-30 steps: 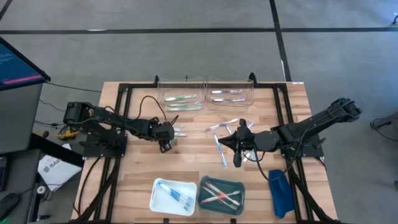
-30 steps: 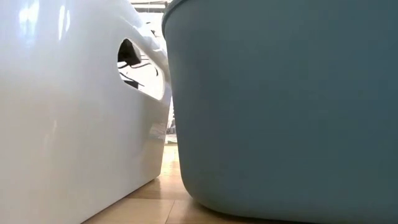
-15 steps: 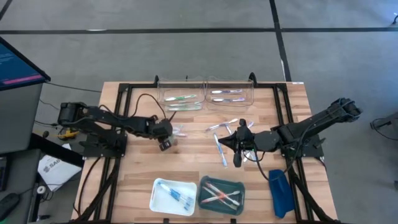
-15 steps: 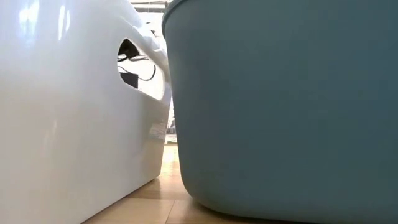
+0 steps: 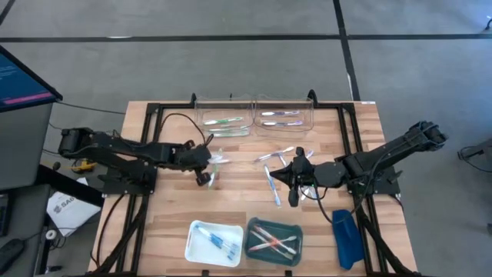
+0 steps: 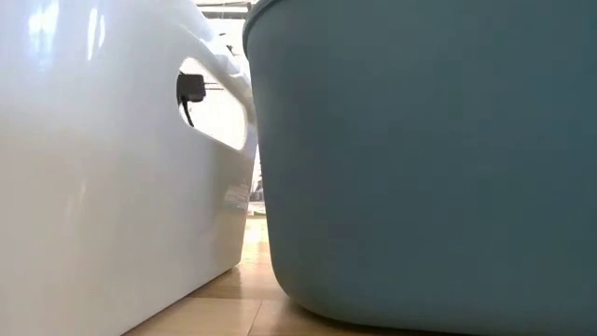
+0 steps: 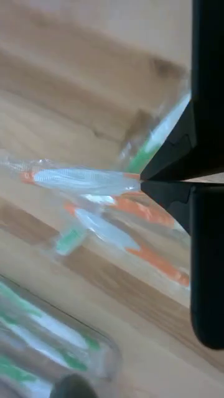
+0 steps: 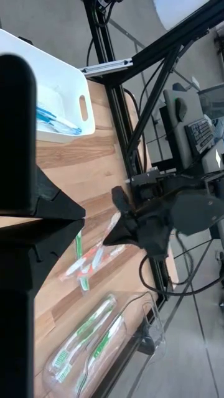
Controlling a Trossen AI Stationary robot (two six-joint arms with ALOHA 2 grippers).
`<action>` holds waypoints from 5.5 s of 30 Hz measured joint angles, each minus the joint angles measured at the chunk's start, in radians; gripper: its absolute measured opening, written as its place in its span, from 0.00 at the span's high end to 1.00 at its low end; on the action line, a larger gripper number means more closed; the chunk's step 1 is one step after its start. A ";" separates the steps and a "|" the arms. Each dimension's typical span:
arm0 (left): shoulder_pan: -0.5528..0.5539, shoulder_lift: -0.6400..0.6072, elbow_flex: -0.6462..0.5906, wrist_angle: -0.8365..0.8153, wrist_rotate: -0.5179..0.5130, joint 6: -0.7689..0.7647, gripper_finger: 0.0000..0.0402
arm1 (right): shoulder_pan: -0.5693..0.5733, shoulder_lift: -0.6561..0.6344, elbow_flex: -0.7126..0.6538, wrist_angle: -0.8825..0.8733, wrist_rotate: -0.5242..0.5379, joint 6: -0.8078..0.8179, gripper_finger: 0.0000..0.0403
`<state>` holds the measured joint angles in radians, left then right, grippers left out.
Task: Pick & Place Toothbrushes
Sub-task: Put the orange toothbrush into the green bin
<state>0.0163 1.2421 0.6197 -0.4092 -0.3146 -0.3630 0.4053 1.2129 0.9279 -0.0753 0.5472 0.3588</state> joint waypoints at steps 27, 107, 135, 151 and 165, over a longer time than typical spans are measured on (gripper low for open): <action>-0.303 -0.101 0.002 0.735 0.063 0.276 1.00 | 0.000 0.000 0.000 0.002 0.000 0.000 1.00; -0.092 0.104 0.067 1.427 0.880 0.332 1.00 | -0.131 0.151 0.000 0.487 -0.273 -0.544 0.71; -0.068 0.173 0.072 1.429 0.887 0.350 1.00 | -0.148 0.388 0.169 0.448 -0.500 -0.489 0.45; -0.068 0.186 0.071 1.423 0.888 0.328 1.00 | -0.111 0.350 0.188 0.360 -0.499 -0.513 0.56; -0.078 0.186 0.071 1.423 0.888 0.329 1.00 | -0.100 0.362 0.188 0.395 -0.498 -0.524 0.83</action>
<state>-0.0622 1.4281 0.6910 1.0138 0.5734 -0.0338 0.3054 1.5745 1.1156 0.3193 0.0494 -0.1650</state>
